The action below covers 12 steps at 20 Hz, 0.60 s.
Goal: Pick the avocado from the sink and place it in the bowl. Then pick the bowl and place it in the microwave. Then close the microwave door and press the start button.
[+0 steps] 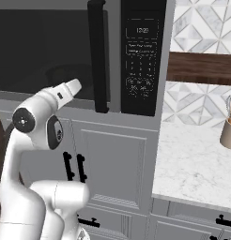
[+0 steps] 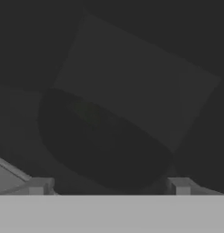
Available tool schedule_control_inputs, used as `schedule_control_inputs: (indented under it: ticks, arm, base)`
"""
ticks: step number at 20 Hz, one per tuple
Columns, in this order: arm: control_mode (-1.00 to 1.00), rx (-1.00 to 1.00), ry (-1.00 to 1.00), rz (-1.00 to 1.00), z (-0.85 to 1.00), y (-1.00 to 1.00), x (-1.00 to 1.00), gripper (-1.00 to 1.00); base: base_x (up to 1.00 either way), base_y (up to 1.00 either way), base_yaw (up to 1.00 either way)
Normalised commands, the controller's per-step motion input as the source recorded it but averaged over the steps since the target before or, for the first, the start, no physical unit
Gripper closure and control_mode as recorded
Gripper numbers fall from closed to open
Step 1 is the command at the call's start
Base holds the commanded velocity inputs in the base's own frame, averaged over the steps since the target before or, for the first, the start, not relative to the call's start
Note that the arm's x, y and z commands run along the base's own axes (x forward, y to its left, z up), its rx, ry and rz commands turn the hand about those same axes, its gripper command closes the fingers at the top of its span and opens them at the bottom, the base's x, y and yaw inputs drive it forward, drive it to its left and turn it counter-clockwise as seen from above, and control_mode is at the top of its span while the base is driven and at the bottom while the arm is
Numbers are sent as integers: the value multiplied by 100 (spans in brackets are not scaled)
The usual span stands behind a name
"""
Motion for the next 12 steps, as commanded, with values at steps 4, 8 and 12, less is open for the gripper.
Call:
schedule_control_inputs:
  ticks: [4,8,12]
  arm:
    - [-100,1,-2,5,0,-18,-100,-100]
    - [-100,4,-7,2,1,-59,-100,-100]
    - [-100,8,-7,3,9,-97,-96,-100]
  base:
    - [0,0,0]
    - [0,0,0]
    - [0,0,0]
